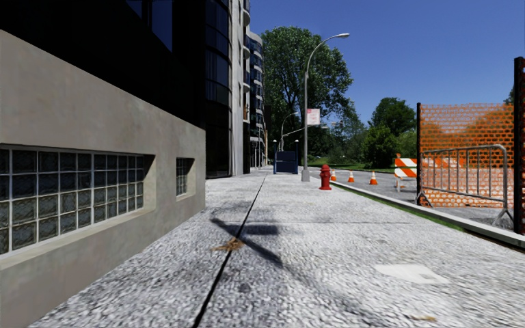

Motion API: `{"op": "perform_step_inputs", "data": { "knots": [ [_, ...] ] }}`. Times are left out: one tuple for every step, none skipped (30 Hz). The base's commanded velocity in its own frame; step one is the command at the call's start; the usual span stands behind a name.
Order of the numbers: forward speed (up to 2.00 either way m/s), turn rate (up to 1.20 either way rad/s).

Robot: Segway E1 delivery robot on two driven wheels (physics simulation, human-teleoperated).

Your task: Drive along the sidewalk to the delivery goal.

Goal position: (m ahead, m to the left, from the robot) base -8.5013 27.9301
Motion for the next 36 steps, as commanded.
{"op": "perform_step_inputs", "data": {
  "knots": [
    [2.0,0.0],
    [2.0,0.0],
    [2.0,0.0],
    [2.0,0.0],
    [2.0,0.0],
    [2.0,0.0],
    [2.0,0.0],
    [2.0,0.0],
    [2.0,0.0],
    [2.0,0.0],
    [2.0,0.0],
    [2.0,0.0],
    [2.0,0.0],
    [2.0,0.0],
    [2.0,0.0],
    [2.0,0.0],
    [2.0,0.0],
    [2.0,0.0],
    [2.0,0.0],
    [2.0,0.0],
    [2.0,0.0],
    [2.0,0.0],
    [2.0,0.0],
    [2.0,0.0],
    [2.0,0.0],
    [2.0,0.0],
    [2.0,0.0],
    [2.0,0.0],
    [2.0,0.0],
    [2.0,0.0],
    [2.0,0.0],
    [2.0,0.0],
    [2.0,0.0],
    [2.0,0.0],
    [2.0,0.0],
    [2.0,0.0]
  ]
}}
